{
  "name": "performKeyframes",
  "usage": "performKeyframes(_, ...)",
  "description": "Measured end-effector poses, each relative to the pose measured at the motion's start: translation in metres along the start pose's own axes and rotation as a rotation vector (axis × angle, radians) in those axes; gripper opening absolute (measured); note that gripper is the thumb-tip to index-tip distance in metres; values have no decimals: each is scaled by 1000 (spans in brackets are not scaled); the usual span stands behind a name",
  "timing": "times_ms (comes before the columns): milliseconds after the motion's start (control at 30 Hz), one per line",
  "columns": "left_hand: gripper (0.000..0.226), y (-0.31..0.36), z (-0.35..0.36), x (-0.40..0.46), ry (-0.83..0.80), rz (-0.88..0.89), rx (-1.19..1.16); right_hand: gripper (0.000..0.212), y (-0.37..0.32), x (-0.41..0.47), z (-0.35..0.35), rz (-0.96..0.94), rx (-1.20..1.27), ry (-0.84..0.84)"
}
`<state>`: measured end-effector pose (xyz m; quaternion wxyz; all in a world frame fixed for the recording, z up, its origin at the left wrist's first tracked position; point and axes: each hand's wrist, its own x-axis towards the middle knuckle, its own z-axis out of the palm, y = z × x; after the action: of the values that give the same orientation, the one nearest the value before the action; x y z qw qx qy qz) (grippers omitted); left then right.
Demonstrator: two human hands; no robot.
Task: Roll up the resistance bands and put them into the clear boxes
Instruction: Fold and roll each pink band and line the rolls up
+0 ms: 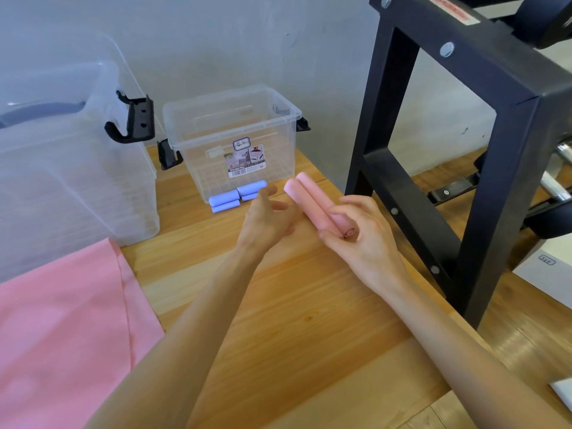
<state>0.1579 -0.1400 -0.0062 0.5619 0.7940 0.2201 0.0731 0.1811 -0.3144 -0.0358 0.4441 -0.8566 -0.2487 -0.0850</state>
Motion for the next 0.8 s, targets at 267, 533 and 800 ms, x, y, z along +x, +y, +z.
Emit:
performKeyframes(267,39,-4,-30,-32,13,39,-2,10,-31,-17,-3,-35,2,-42)
performKeyframes(533,32,-16,-77,-79,73,77,9,7,-77,-46,4,-72,11,-170)
performKeyframes(800,28,-43,-139,-132,138,84,-7,7,-126,-83,30,-118,33,-316)
